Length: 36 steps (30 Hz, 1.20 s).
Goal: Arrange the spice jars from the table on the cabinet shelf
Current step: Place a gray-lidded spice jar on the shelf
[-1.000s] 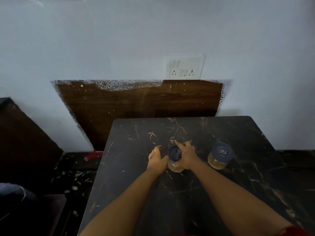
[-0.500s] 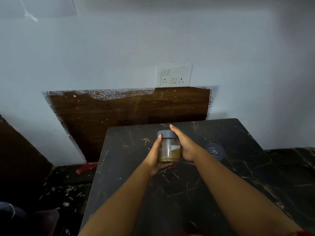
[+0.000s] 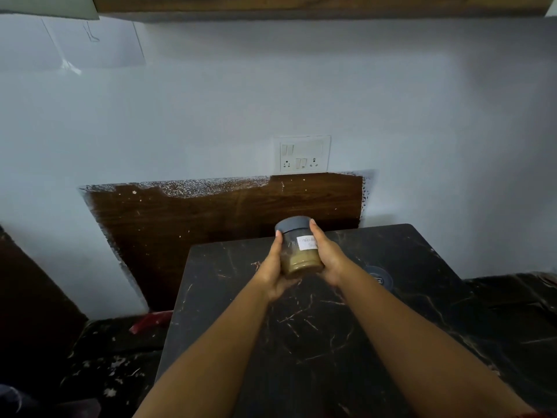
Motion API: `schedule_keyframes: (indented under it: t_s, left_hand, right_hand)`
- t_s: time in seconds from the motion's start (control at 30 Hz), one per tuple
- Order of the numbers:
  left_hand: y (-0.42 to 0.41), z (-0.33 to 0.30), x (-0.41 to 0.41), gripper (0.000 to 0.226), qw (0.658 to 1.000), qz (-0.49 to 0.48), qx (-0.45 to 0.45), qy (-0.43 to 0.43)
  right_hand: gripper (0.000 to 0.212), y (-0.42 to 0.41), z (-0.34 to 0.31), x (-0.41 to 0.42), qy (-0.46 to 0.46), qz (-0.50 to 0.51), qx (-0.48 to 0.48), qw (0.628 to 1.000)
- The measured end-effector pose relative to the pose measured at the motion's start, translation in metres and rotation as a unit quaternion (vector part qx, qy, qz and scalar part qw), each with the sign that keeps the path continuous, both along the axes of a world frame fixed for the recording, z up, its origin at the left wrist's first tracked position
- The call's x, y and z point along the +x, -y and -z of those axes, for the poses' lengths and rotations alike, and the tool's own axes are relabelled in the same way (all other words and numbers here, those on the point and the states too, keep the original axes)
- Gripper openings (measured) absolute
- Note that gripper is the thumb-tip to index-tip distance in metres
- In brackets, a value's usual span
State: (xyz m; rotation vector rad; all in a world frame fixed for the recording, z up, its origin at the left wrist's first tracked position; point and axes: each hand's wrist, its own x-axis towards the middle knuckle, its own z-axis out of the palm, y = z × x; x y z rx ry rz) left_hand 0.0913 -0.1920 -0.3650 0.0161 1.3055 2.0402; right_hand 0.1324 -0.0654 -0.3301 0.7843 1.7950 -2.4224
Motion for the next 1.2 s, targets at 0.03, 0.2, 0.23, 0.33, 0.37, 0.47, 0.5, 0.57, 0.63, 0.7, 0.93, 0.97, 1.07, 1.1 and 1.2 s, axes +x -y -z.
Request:
schedule_keyframes:
  t_s: [0.03,0.2,0.23,0.33,0.37,0.47,0.5,0.57,0.63,0.7,0.93,0.97,1.07,1.1,1.2]
  left_hand:
    - [0.0,-0.001,-0.001,0.067,1.0,-0.002,0.007,-0.005]
    - [-0.01,-0.01,0.0,0.086,0.991,-0.083,-0.08,-0.063]
    - [-0.012,-0.011,0.0,0.086,0.989,-0.083,-0.091,-0.076]
    - [-0.014,-0.014,0.0,0.074,0.991,-0.079,-0.075,-0.073]
    - [-0.013,-0.017,-0.002,0.071,0.994,-0.076,-0.057,-0.06]
    - [-0.015,-0.025,-0.003,0.061,0.996,-0.065,-0.036,-0.04]
    - [-0.016,-0.027,-0.002,0.056,0.997,-0.061,-0.036,-0.04]
    - [-0.022,-0.03,-0.002,0.048,0.997,-0.049,-0.041,-0.051]
    - [-0.028,-0.036,-0.002,0.044,0.997,-0.045,-0.038,-0.055]
    - [-0.035,-0.045,-0.002,0.043,0.996,-0.043,-0.043,-0.07]
    - [-0.076,-0.088,-0.017,0.045,0.994,-0.013,-0.018,-0.103]
    - [-0.086,-0.096,-0.021,0.045,0.992,-0.009,-0.011,-0.122]
    - [-0.119,-0.126,-0.027,0.041,0.978,-0.01,-0.027,-0.205]
    - [-0.131,-0.138,-0.029,0.042,0.972,-0.012,-0.034,-0.232]
    - [-0.17,-0.194,-0.032,0.04,0.943,-0.054,-0.062,-0.322]
  right_hand:
    - [0.037,0.001,-0.001,0.001,-0.008,0.0,-0.01,1.0]
    - [0.042,0.007,-0.005,0.001,-0.032,0.005,-0.034,0.999]
    - [0.043,0.007,-0.003,0.0,-0.033,0.021,-0.036,0.999]
    - [0.042,0.006,-0.003,0.003,-0.044,0.071,-0.074,0.994]
    - [0.04,0.004,-0.004,0.004,-0.05,0.082,-0.087,0.992]
    - [0.038,-0.003,-0.006,0.004,-0.054,0.092,-0.079,0.991]
    - [0.038,-0.006,-0.007,0.004,-0.055,0.096,-0.078,0.991]
    - [0.04,-0.01,-0.011,0.004,-0.053,0.103,-0.079,0.99]
    - [0.043,-0.015,-0.017,0.006,-0.06,0.101,-0.085,0.989]
    - [0.051,-0.02,-0.022,0.008,-0.081,0.059,-0.066,0.993]
    - [0.131,-0.058,-0.046,0.002,-0.087,0.001,0.269,0.959]
    - [0.131,-0.068,-0.055,0.0,-0.091,0.022,0.299,0.95]
    - [0.124,-0.098,-0.092,-0.002,-0.106,0.082,0.35,0.927]
    - [0.121,-0.11,-0.107,-0.003,-0.12,0.097,0.355,0.922]
    - [0.108,-0.151,-0.162,-0.004,-0.196,0.11,0.377,0.898]
